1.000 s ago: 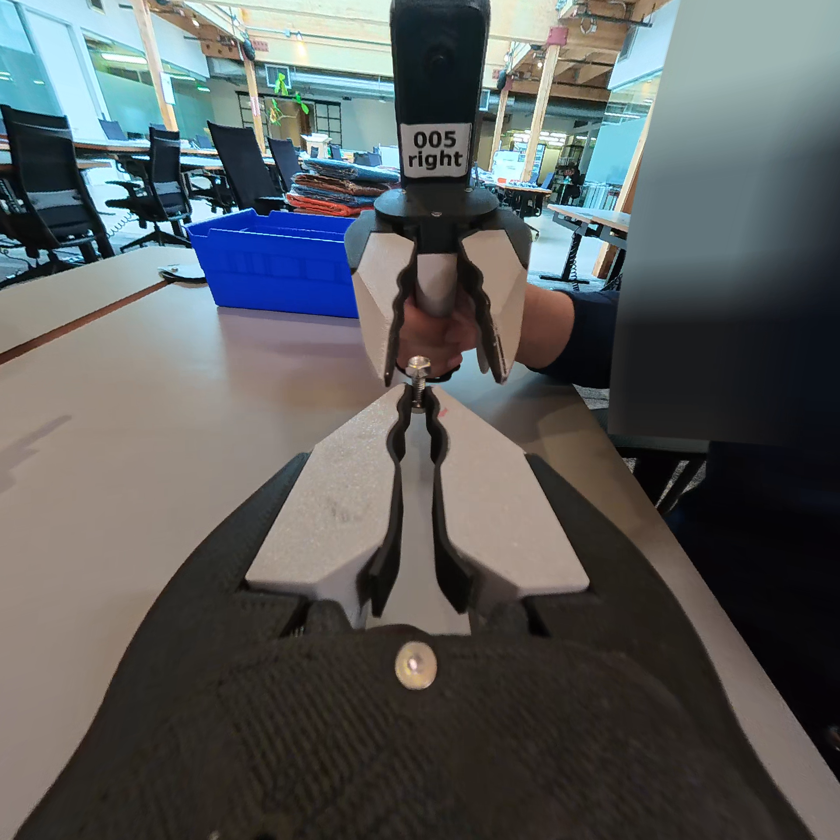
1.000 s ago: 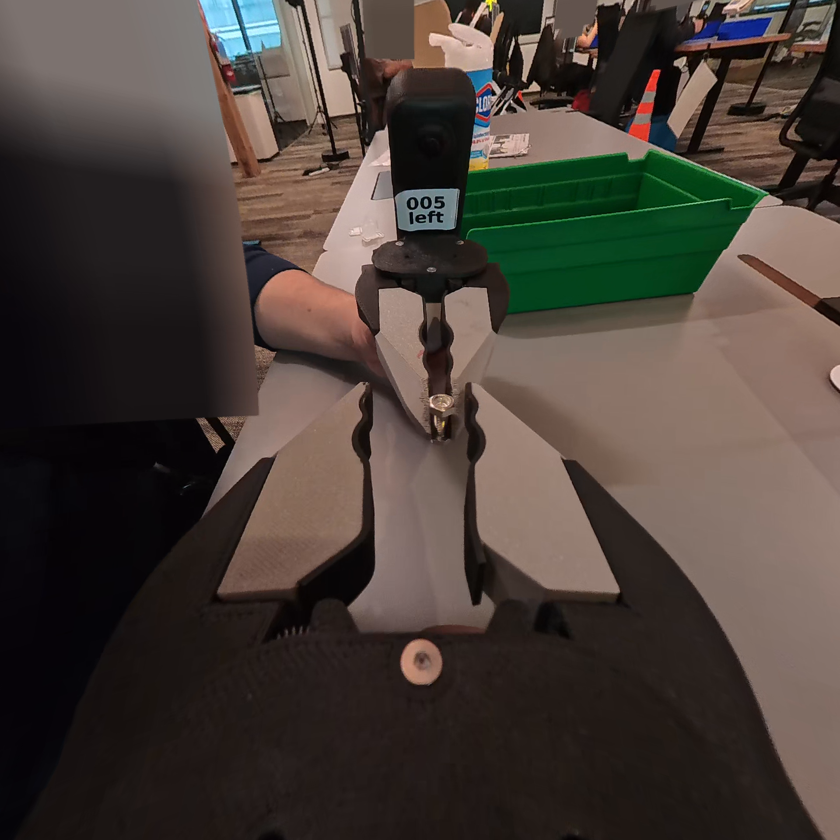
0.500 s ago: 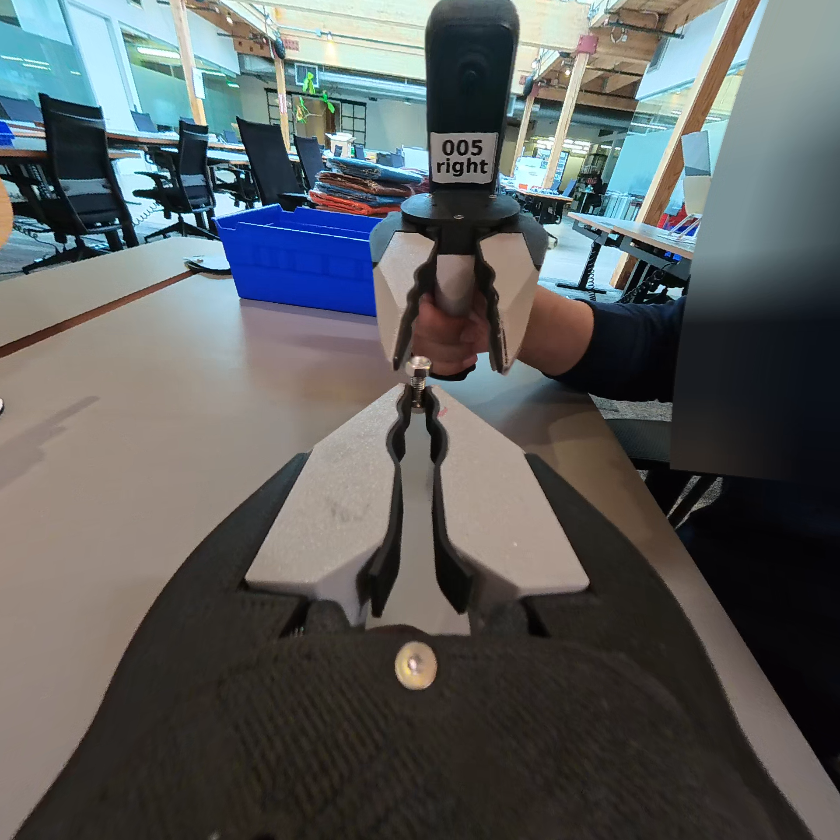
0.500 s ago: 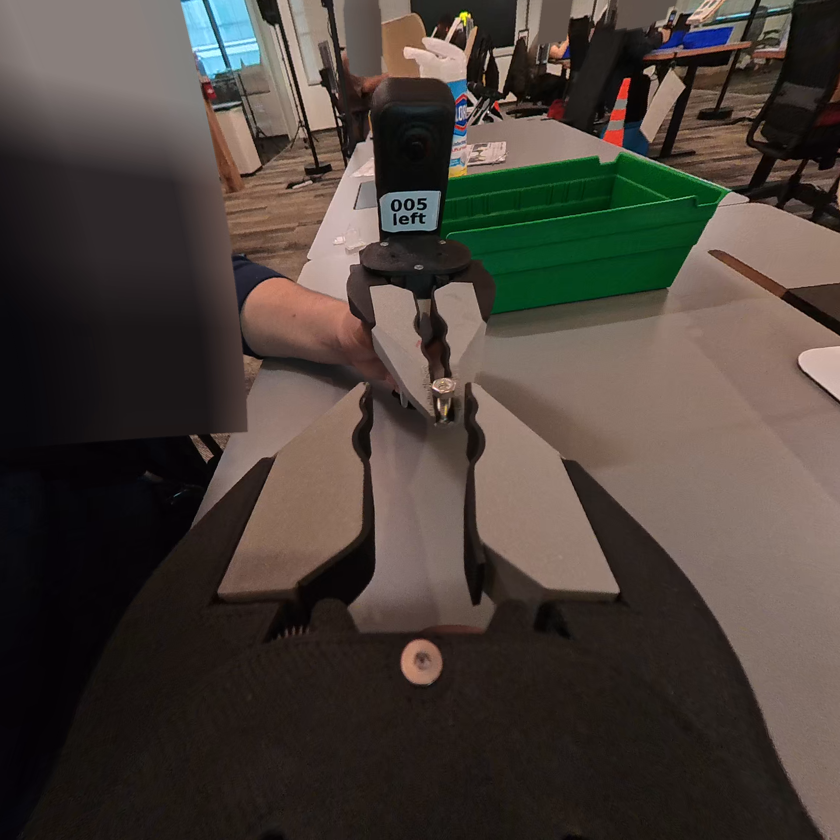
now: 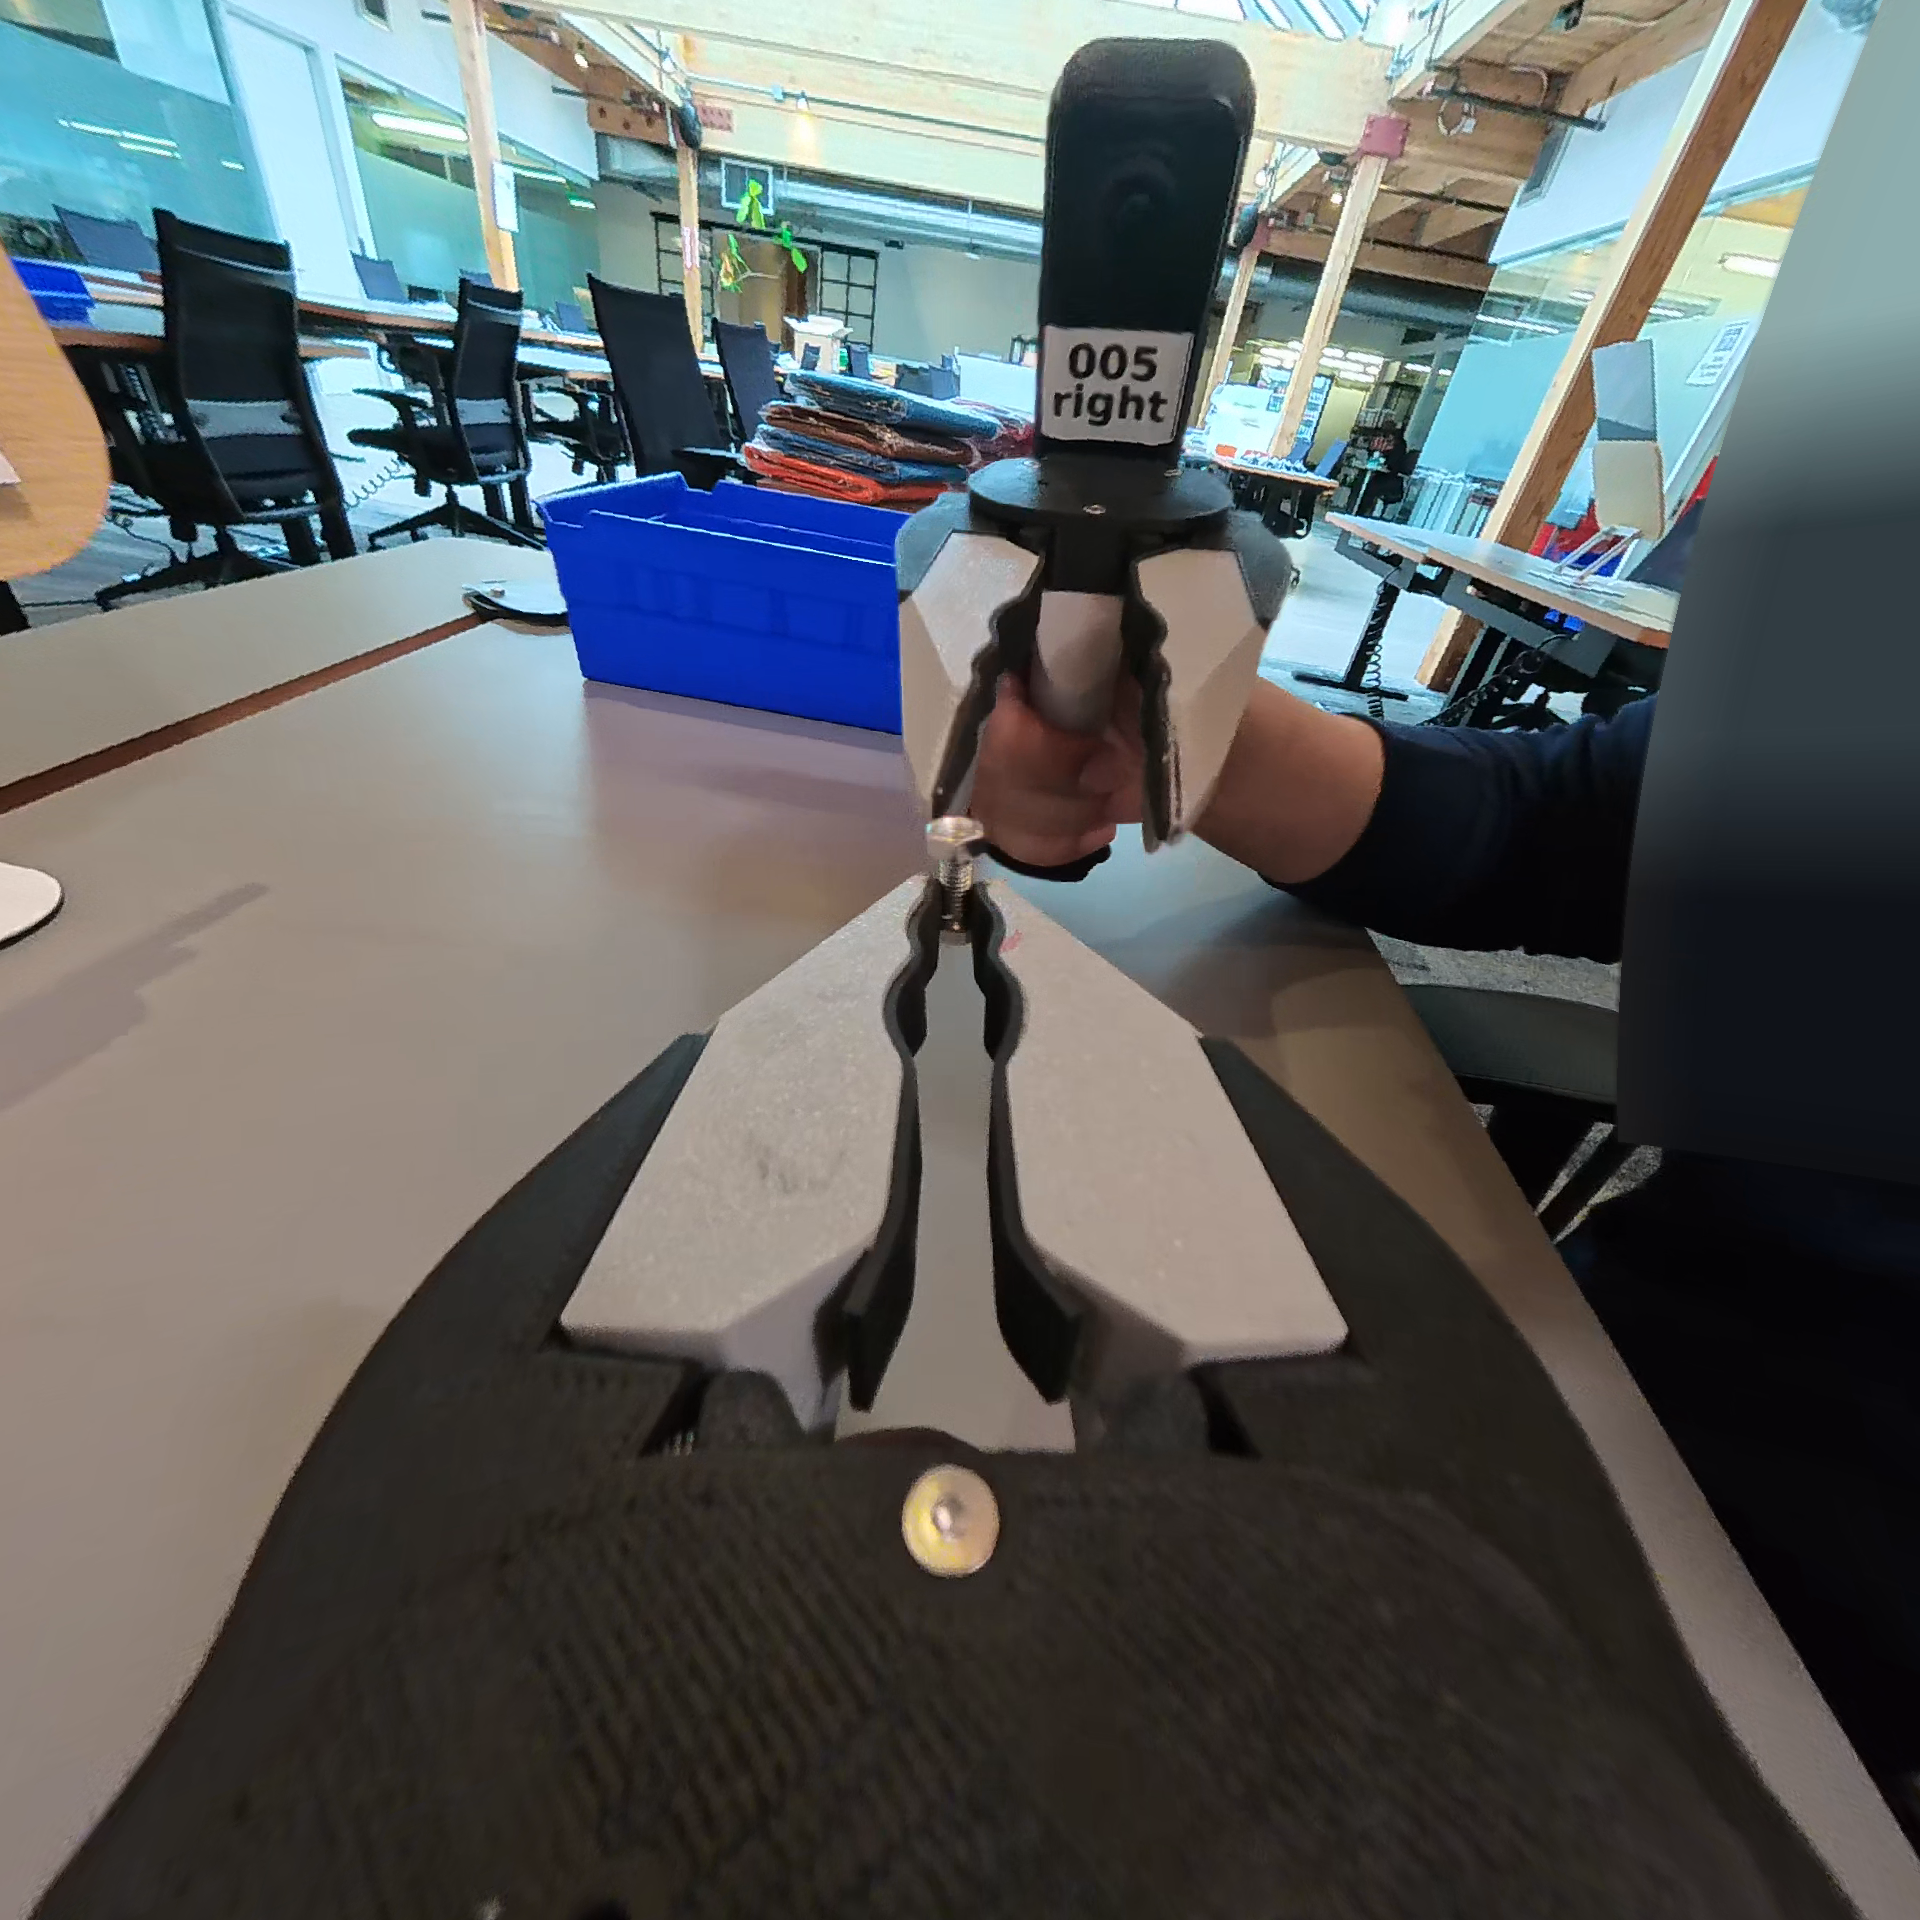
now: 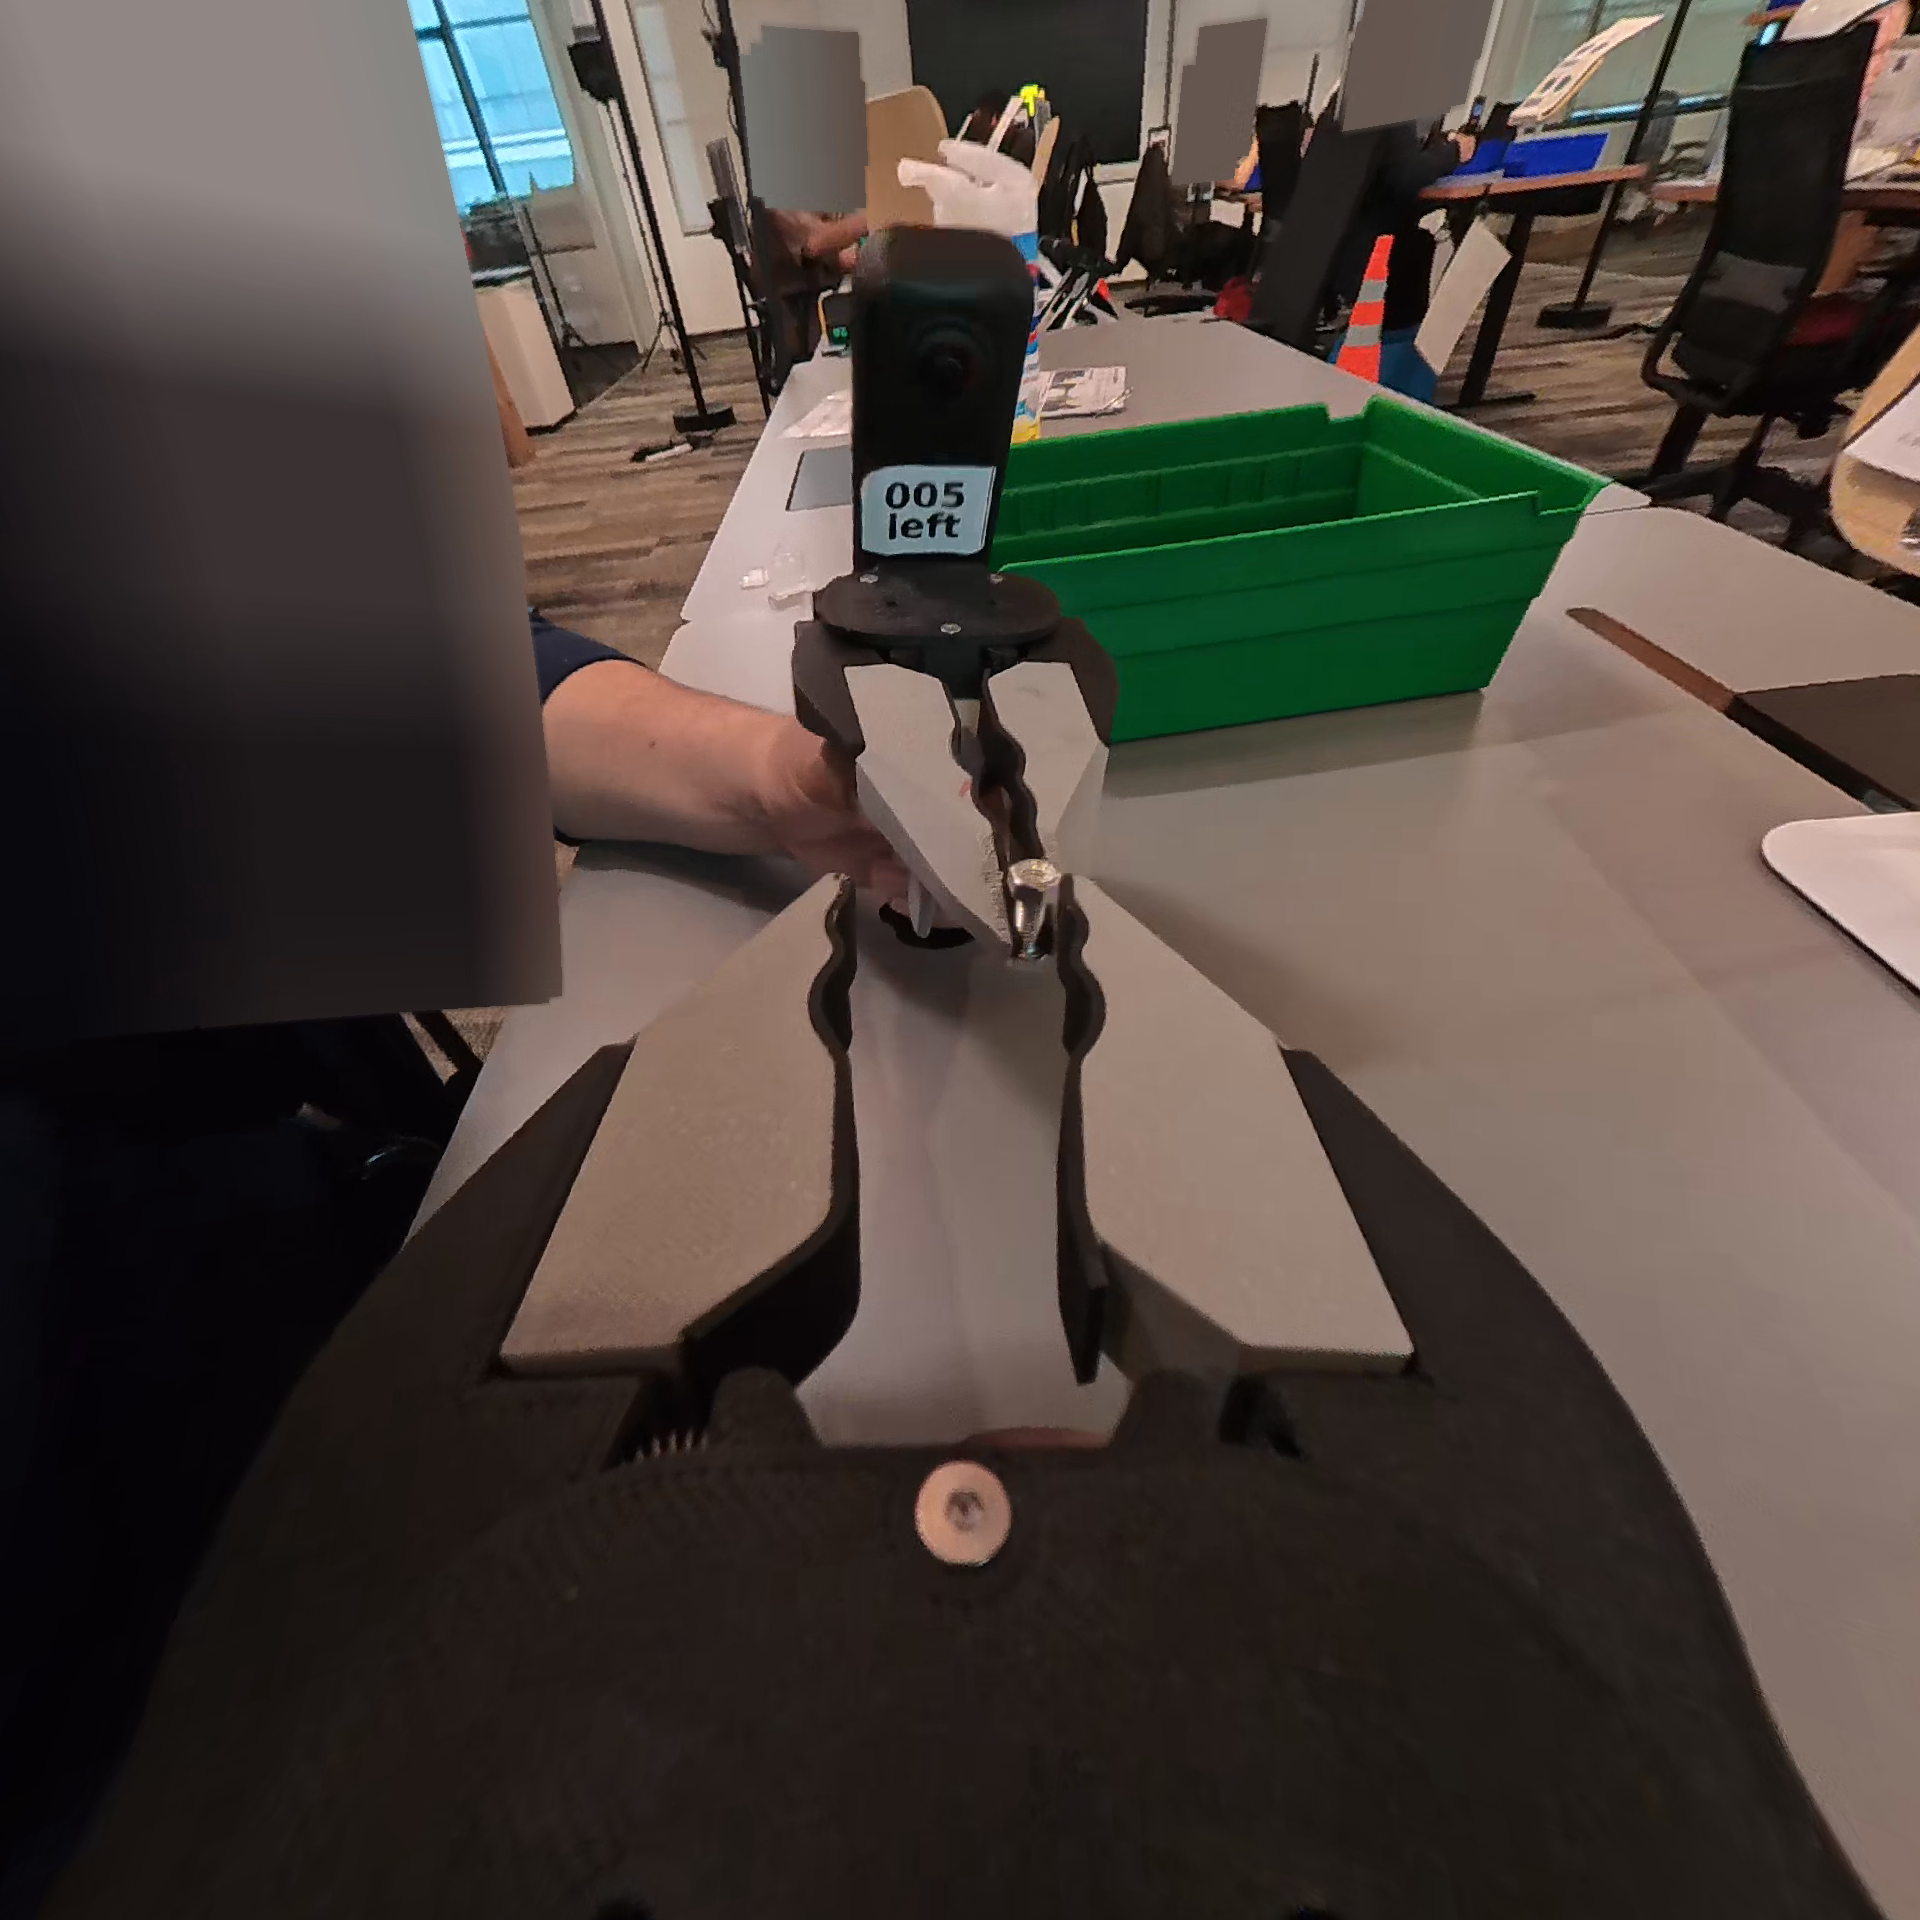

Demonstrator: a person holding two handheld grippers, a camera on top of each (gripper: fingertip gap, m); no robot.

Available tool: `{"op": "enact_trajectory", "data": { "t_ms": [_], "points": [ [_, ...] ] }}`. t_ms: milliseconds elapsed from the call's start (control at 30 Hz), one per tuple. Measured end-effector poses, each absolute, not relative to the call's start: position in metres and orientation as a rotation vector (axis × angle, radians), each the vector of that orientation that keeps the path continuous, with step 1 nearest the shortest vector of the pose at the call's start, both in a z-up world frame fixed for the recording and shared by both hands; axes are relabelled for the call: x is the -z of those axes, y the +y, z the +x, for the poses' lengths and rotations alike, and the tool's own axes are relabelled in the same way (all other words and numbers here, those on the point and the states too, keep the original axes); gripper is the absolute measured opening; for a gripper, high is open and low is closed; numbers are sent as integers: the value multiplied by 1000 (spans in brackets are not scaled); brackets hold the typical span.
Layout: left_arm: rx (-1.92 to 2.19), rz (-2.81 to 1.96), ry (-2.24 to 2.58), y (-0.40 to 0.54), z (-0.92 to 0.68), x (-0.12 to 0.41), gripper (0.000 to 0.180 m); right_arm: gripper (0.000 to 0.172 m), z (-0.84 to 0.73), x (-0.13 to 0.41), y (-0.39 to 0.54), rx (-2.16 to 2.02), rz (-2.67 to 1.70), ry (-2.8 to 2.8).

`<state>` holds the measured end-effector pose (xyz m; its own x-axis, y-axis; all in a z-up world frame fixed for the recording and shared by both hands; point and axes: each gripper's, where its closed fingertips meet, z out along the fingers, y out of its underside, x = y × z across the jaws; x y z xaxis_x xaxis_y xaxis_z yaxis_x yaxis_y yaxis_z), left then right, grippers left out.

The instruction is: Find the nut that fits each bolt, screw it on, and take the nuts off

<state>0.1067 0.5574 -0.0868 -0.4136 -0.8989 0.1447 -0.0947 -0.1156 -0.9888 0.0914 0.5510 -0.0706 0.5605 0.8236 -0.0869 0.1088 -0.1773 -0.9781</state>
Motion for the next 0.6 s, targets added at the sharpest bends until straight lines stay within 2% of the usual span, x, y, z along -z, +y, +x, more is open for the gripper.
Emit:
{"op": "enact_trajectory", "data": {
  "t_ms": [167, 600],
  "points": [
    [1601, -1117, 1525, 553, 107, 87, 3, 39, 87, 69, 560, -773, -1639, -767],
    [1601, -1137, 1507, 558, 107, 87, 3, 35, 92, 66, 559, -743, -1625, -757]
  ]
}}
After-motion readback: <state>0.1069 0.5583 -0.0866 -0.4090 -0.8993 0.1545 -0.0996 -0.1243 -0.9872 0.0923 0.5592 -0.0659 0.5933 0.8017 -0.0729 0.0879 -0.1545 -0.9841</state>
